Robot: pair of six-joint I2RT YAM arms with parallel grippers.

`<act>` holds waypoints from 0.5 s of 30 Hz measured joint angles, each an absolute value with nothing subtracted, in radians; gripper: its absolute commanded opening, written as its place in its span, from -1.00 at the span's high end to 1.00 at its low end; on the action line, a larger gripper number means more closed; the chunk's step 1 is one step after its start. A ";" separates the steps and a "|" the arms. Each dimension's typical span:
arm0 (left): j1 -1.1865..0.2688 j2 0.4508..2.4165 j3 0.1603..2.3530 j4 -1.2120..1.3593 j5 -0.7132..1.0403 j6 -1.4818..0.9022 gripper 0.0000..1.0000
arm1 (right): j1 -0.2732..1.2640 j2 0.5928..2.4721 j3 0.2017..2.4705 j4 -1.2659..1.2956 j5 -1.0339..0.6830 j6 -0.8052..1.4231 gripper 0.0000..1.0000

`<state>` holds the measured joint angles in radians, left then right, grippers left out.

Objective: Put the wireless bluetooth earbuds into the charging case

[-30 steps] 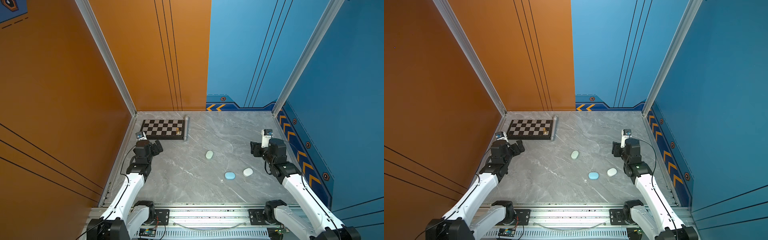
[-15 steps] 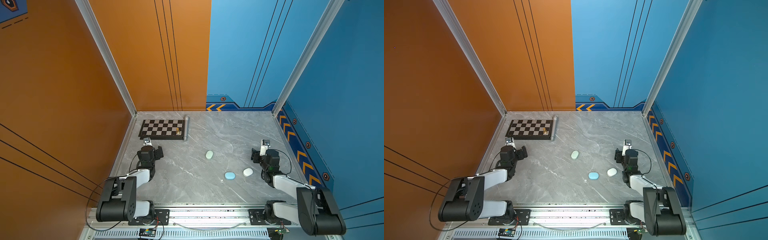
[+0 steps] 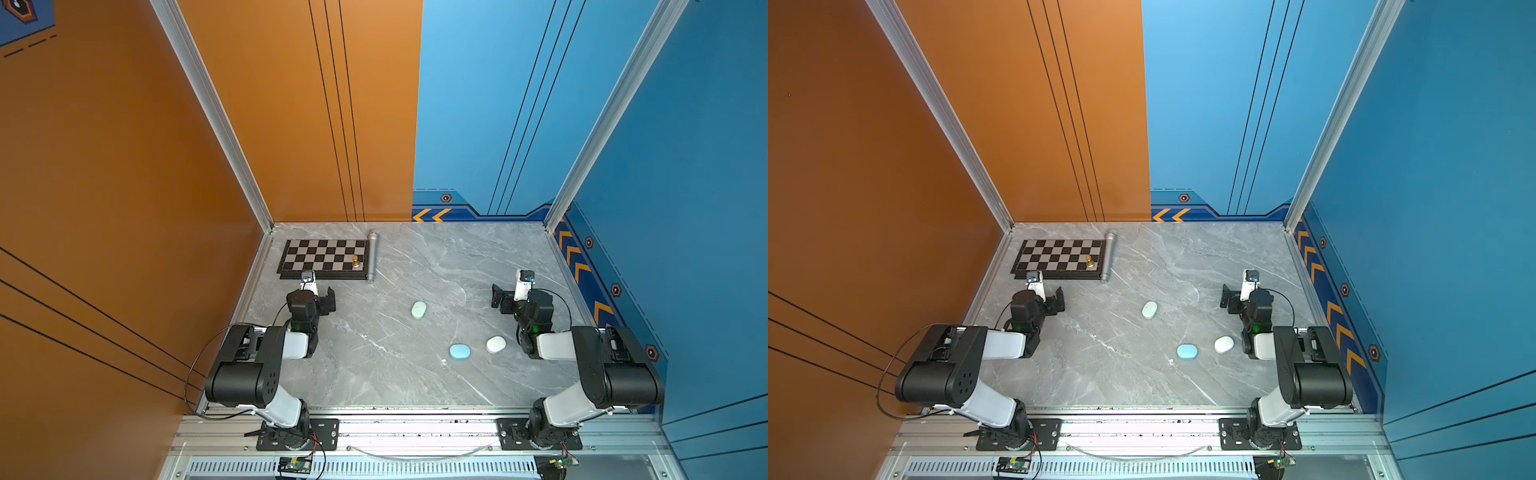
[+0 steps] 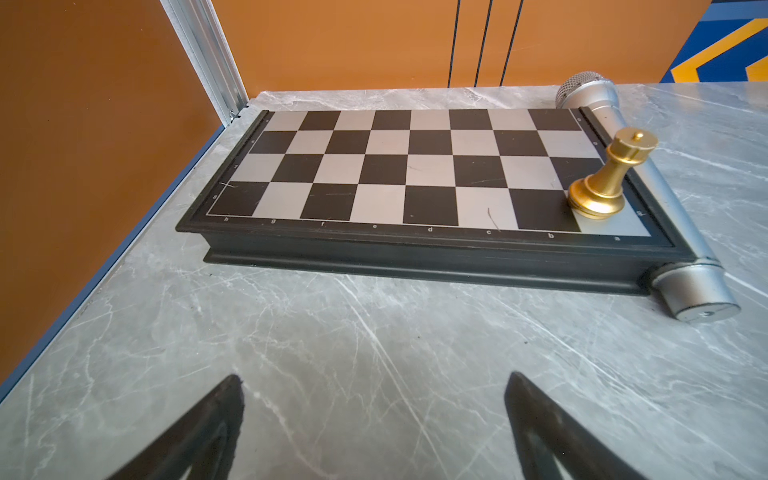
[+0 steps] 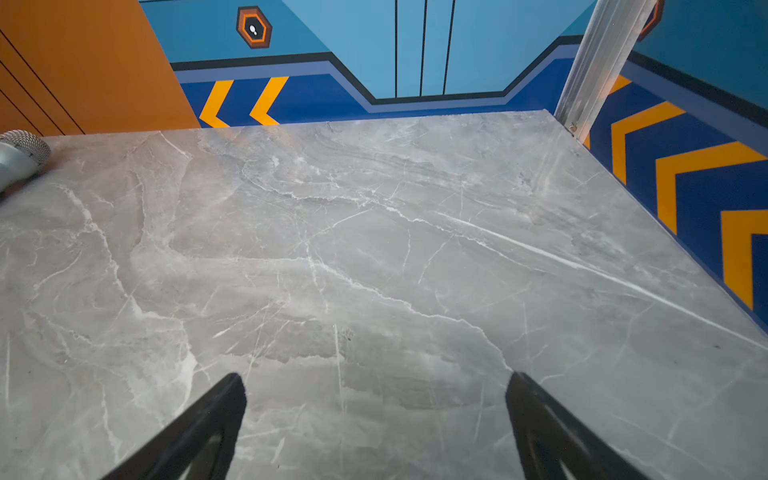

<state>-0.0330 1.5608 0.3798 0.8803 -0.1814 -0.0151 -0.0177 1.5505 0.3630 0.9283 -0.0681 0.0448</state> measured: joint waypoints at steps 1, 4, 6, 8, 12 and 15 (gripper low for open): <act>-0.033 1.561 0.380 0.882 -0.181 -0.015 -0.96 | -0.018 1.551 0.363 0.928 -0.068 0.045 -1.00; -0.033 1.561 0.380 0.887 -0.180 -0.015 -0.96 | -0.017 1.551 0.363 0.927 -0.067 0.045 -1.00; -0.033 1.561 0.380 0.889 -0.180 -0.015 -0.96 | -0.014 1.551 0.363 0.927 -0.066 0.044 -1.00; -0.033 1.561 0.380 0.892 -0.179 -0.015 -0.96 | -0.009 1.551 0.363 0.927 -0.054 0.044 -1.00; -0.033 1.561 0.380 0.895 -0.179 -0.015 -0.96 | 0.004 1.551 0.363 0.926 -0.025 0.045 -0.99; -0.033 1.561 0.380 0.895 -0.179 -0.015 -0.96 | 0.003 1.551 0.364 0.923 -0.008 0.050 -1.00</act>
